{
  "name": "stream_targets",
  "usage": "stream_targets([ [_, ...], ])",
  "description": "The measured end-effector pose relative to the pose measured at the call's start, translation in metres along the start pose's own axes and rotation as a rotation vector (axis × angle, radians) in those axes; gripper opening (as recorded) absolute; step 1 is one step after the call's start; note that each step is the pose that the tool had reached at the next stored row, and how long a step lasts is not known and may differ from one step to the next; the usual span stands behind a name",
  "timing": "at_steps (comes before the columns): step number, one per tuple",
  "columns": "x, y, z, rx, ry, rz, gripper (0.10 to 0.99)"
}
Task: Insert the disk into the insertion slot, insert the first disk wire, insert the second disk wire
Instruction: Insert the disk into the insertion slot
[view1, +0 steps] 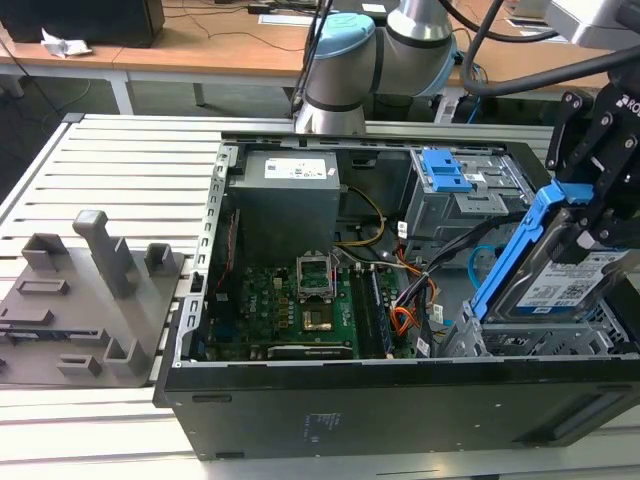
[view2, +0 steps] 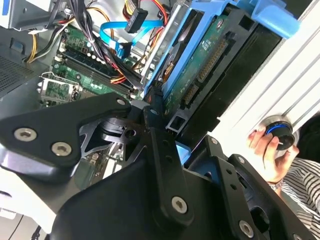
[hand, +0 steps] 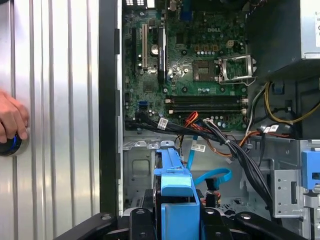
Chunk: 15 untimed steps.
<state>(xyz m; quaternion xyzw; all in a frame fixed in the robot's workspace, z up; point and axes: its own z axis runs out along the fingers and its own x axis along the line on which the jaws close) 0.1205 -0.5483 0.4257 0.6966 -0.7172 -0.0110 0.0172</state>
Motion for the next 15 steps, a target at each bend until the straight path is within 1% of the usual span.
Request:
stream_targets([
  [2,0.0000,-0.0002,0.0068,0.000,0.0000,0.000,0.361],
  [8,-0.0002,-0.0008,0.0212,0.000,0.0000,0.000,0.361],
  [9,-0.0002,-0.0010,0.0249,0.000,0.0000,0.000,0.361],
  [11,-0.0002,-0.0011,0.0282,0.000,0.0000,0.000,0.361],
  [13,-0.0003,-0.0013,0.0330,0.000,0.0001,0.000,0.361],
  [15,-0.0003,-0.0014,0.0351,0.000,-0.0001,0.000,0.361],
])
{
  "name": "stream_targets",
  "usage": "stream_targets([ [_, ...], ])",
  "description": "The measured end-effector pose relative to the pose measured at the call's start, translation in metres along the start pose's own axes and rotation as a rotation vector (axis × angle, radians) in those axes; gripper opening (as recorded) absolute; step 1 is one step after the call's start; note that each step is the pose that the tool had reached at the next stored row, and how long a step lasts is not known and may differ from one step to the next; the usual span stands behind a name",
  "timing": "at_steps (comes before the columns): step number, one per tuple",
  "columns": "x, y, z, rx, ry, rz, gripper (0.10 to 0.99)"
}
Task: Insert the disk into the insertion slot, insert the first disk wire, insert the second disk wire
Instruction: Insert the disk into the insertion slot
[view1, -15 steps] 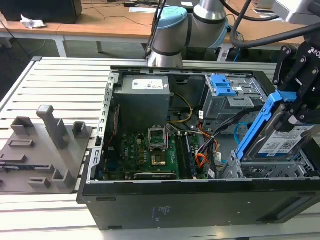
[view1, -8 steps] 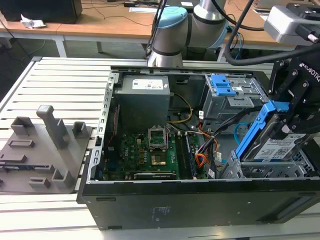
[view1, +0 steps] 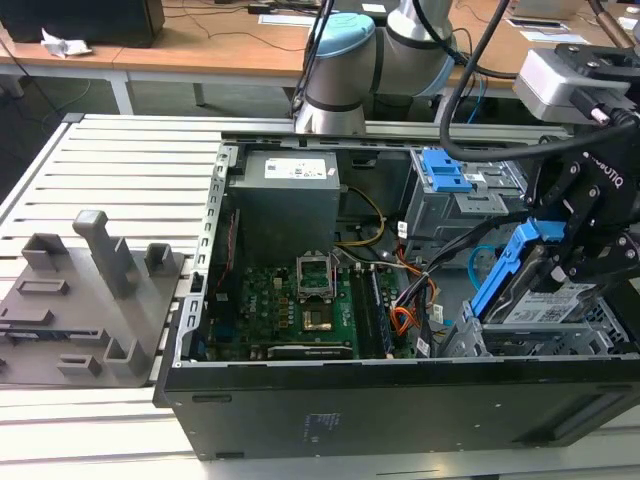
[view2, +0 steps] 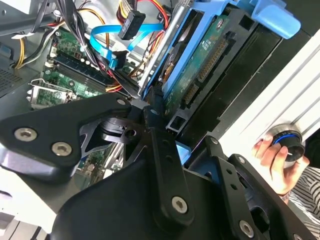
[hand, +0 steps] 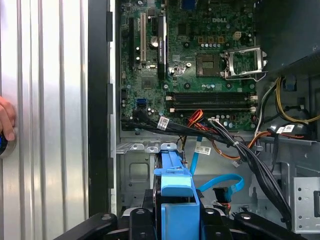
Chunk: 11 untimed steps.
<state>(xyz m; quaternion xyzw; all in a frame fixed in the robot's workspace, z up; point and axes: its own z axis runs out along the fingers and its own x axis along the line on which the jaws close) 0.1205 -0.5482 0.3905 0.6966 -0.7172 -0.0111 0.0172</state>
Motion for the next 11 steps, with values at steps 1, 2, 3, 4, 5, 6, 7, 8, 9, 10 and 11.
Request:
stream_targets([
  [1,0.0000,-0.0001,0.0025,0.000,0.0001,0.000,0.361],
  [2,0.0000,-0.0002,0.0049,0.000,0.0001,0.000,0.361],
  [3,0.0000,-0.0003,0.0077,0.000,0.0001,0.000,0.361],
  [4,-0.0001,-0.0003,0.0084,0.000,0.0002,0.000,0.361],
  [5,-0.0001,-0.0003,0.0084,0.000,0.0003,0.000,0.361],
  [6,0.0000,-0.0003,0.0084,0.000,0.0004,0.000,0.361],
  [7,-0.0001,-0.0003,0.0086,0.000,0.0003,0.000,0.361],
  [8,-0.0001,-0.0003,0.0087,0.000,0.0001,0.000,0.361],
  [9,-0.0001,-0.0004,0.0088,0.000,0.0002,0.000,0.361],
  [10,0.0000,-0.0004,0.0088,0.000,0.0004,0.000,0.361],
  [11,0.0000,-0.0004,0.0088,0.000,0.0004,0.000,0.373],
])
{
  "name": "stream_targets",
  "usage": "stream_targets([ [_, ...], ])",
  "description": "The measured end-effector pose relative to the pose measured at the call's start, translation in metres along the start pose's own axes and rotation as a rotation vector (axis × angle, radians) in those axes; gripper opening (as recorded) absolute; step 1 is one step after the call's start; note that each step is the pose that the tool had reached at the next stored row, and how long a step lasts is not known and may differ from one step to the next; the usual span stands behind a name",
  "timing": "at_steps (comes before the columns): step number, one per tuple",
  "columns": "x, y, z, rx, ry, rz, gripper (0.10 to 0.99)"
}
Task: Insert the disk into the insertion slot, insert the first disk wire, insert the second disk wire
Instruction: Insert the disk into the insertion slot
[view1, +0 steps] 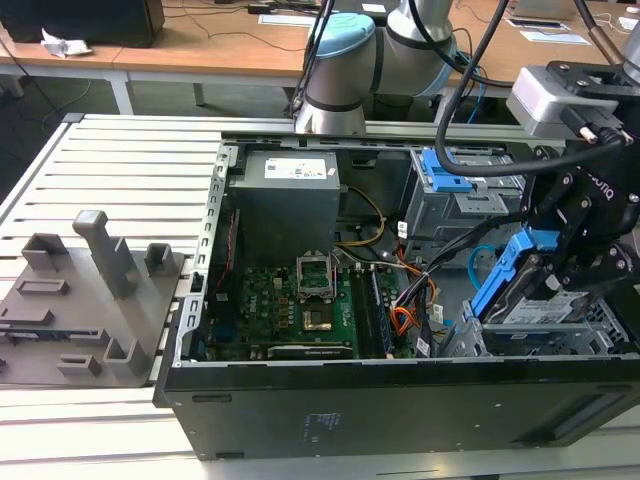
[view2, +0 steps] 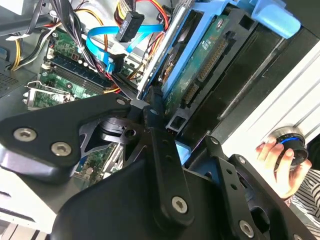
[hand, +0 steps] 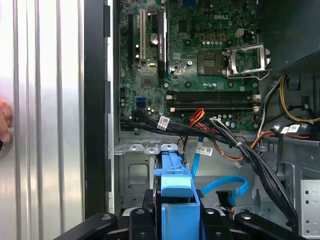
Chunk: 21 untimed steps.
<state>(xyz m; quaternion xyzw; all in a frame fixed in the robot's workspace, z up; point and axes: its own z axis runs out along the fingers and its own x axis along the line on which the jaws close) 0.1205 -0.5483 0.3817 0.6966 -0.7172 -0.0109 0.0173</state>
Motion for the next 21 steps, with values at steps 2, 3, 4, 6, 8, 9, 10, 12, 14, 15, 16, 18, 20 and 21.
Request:
stream_targets([
  [2,0.0000,0.0000,0.0003,0.000,-0.0003,0.000,0.435],
  [3,0.0000,0.0000,0.0004,0.000,-0.0003,0.000,0.435],
  [4,0.0000,0.0000,0.0004,0.000,-0.0002,0.000,0.435],
  [6,0.0000,0.0000,0.0006,0.000,-0.0003,0.000,0.420],
  [8,0.0000,0.0000,0.0008,0.000,-0.0003,0.000,0.357],
  [9,0.0000,0.0000,0.0008,0.000,-0.0002,0.000,0.357],
  [10,0.0000,0.0000,0.0009,0.000,-0.0003,0.000,0.231],
  [12,0.0000,0.0000,0.0012,0.000,-0.0003,0.000,0.106],
  [14,0.0000,0.0000,0.0013,0.000,-0.0003,0.000,0.106],
  [15,0.0000,0.0000,0.0014,0.000,-0.0003,0.000,0.106],
  [16,0.0000,0.0000,0.0015,0.000,-0.0003,0.000,0.106],
  [18,-0.0001,-0.0002,0.0016,0.000,-0.0003,0.000,0.106],
  [20,-0.0004,-0.0015,0.0016,0.000,-0.0003,0.000,0.106],
  [21,-0.0008,-0.0036,0.0024,-0.001,-0.0007,0.000,0.106],
])
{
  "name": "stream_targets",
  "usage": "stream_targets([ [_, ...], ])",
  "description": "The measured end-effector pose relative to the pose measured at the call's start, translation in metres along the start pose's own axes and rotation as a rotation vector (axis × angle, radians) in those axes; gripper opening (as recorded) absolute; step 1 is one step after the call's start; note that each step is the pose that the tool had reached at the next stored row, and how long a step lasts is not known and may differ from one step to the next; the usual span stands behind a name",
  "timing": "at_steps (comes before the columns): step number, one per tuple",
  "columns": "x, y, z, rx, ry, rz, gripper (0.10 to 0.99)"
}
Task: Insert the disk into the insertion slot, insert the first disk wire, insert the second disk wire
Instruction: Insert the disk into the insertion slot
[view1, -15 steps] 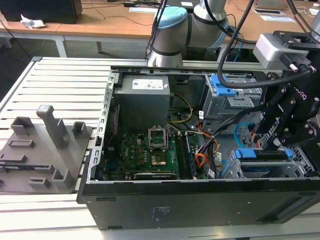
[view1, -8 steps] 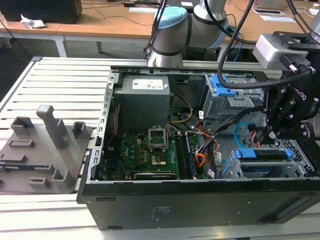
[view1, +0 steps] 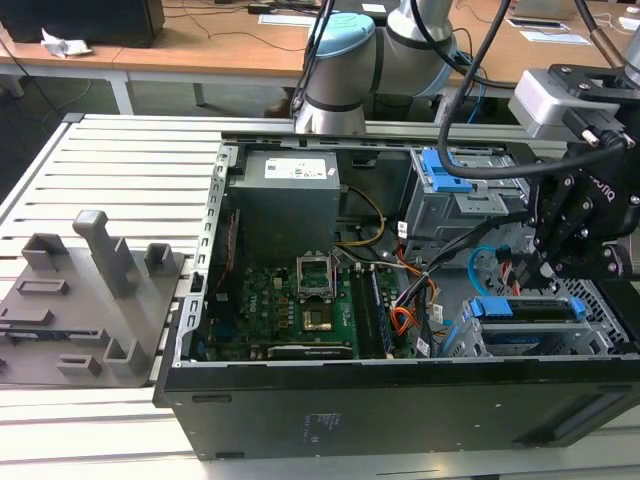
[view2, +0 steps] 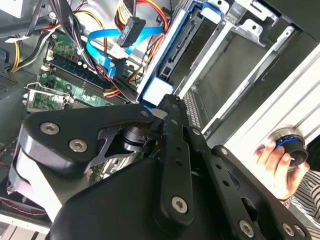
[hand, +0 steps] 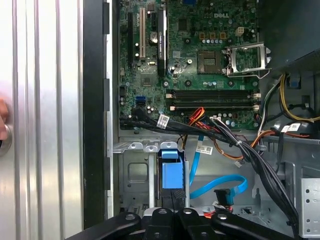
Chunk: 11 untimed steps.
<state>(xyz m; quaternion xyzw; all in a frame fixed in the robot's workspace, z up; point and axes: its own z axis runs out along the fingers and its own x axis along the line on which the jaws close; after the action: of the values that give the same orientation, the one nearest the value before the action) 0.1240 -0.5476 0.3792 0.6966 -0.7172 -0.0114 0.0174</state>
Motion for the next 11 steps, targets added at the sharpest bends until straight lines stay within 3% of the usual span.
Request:
stream_targets([
  [3,-0.0002,-0.0034,0.0105,-0.003,0.0005,0.000,0.106],
  [11,-0.0005,-0.0075,0.0270,-0.004,0.0005,0.000,0.106],
])
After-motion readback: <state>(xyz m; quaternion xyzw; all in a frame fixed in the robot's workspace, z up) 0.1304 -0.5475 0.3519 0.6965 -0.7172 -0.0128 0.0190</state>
